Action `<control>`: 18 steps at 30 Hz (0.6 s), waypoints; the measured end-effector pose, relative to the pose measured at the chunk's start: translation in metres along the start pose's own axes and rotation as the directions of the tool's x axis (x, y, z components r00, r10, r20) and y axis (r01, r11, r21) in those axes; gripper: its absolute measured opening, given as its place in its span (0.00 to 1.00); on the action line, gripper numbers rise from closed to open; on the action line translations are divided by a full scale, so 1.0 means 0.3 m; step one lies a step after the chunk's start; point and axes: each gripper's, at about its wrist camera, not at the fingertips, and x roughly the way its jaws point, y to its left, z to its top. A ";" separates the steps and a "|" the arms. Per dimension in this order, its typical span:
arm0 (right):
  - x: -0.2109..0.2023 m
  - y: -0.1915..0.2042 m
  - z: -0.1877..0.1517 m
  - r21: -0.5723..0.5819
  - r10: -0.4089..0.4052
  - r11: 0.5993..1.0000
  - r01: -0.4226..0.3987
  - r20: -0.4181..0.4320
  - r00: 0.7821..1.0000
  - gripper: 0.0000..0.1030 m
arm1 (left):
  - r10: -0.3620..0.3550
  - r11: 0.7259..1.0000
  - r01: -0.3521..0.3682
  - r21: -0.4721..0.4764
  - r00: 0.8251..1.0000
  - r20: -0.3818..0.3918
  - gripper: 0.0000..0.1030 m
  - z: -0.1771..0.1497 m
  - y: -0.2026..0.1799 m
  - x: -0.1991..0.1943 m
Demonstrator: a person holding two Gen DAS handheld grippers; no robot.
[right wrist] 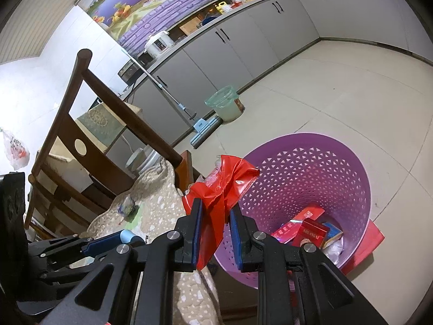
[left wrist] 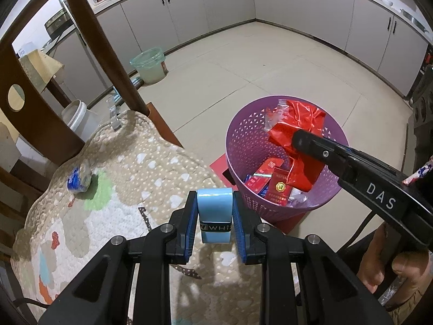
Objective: Collect trash
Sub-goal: 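Open both tools to drop the tape roll and red bag into the basket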
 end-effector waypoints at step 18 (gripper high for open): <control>0.002 -0.132 0.039 0.102 -0.063 0.993 0.061 0.015 0.998 0.20 | -0.028 0.999 0.025 0.047 0.998 0.050 0.23 0.145 -0.077 0.035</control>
